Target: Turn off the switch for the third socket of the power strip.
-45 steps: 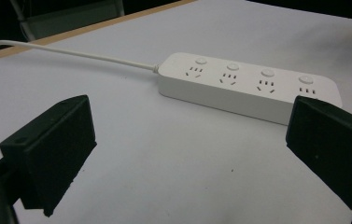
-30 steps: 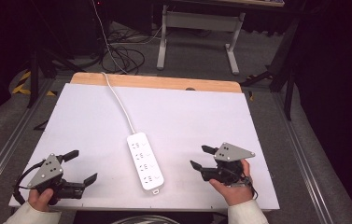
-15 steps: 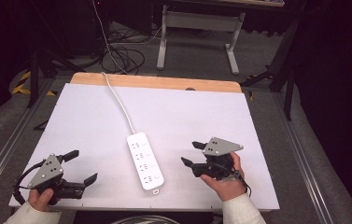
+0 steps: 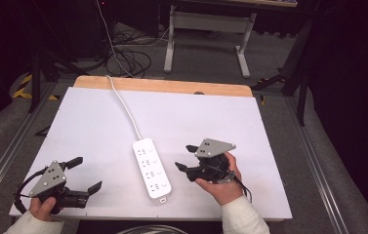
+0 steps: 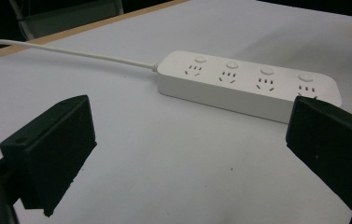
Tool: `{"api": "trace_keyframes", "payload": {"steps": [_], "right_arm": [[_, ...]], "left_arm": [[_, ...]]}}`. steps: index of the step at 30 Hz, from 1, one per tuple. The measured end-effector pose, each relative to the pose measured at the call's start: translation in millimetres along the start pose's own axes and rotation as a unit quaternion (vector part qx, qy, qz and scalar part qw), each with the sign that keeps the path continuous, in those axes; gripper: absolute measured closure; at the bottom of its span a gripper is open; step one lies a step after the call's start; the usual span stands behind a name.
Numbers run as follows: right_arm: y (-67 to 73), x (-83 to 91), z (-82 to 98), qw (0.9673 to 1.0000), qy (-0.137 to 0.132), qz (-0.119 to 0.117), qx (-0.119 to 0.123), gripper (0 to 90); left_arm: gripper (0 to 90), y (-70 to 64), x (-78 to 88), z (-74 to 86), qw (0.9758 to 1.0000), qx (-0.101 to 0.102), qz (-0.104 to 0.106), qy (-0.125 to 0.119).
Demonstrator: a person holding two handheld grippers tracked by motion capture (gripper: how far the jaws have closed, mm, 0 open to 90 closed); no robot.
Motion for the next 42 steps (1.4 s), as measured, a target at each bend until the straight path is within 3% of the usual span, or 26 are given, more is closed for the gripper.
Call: {"api": "trace_keyframes", "payload": {"steps": [8, 12, 18, 19, 26, 31, 42], "right_arm": [[5.9, -9.9, -12.9, 0.9998, -0.008, -0.014, 0.008, 36.8], [5.9, -12.8, -13.1, 0.9999, -0.001, -0.01, 0.011, 37.6], [8.5, -12.5, -13.9, 0.9997, 0.005, -0.013, 0.02, 53.4], [9.6, -12.7, -14.2, 0.9996, 0.006, -0.024, 0.017, 57.7], [12.7, -22.1, -12.9, 0.9967, 0.035, -0.072, 0.014, 77.6], [14.6, -30.2, -12.2, 0.996, 0.055, -0.07, 0.008, 90.0], [22.5, -57.1, -5.6, 0.9878, 0.119, -0.1, 0.003, 90.0]], "left_arm": [[2.0, -0.1, -0.1, 0.3, 1.0, 0.001, 0.001, 0.001], [2.0, -0.1, -0.2, 0.4, 1.0, 0.003, 0.001, 0.001], [2.0, 0.1, -0.6, 0.2, 1.0, 0.001, 0.0, 0.001], [2.0, 0.1, -0.6, 0.2, 1.0, 0.001, 0.0, 0.001], [2.0, 0.5, -0.3, 0.3, 1.0, 0.001, -0.001, 0.002], [2.0, 0.3, 0.0, 0.6, 1.0, 0.003, -0.001, 0.002], [2.0, 1.0, 2.4, 2.1, 0.9999, 0.007, -0.008, 0.003]]}}
Point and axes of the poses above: each handheld gripper's, and its own axes: x roughly backward along the jaws, z roughly out of its underside, y roughly to its left, the point moved 6 cm from there along -x, roughly forward along the jaws, and after that the axes turned 7 degrees about x, right-handed, at the moved point
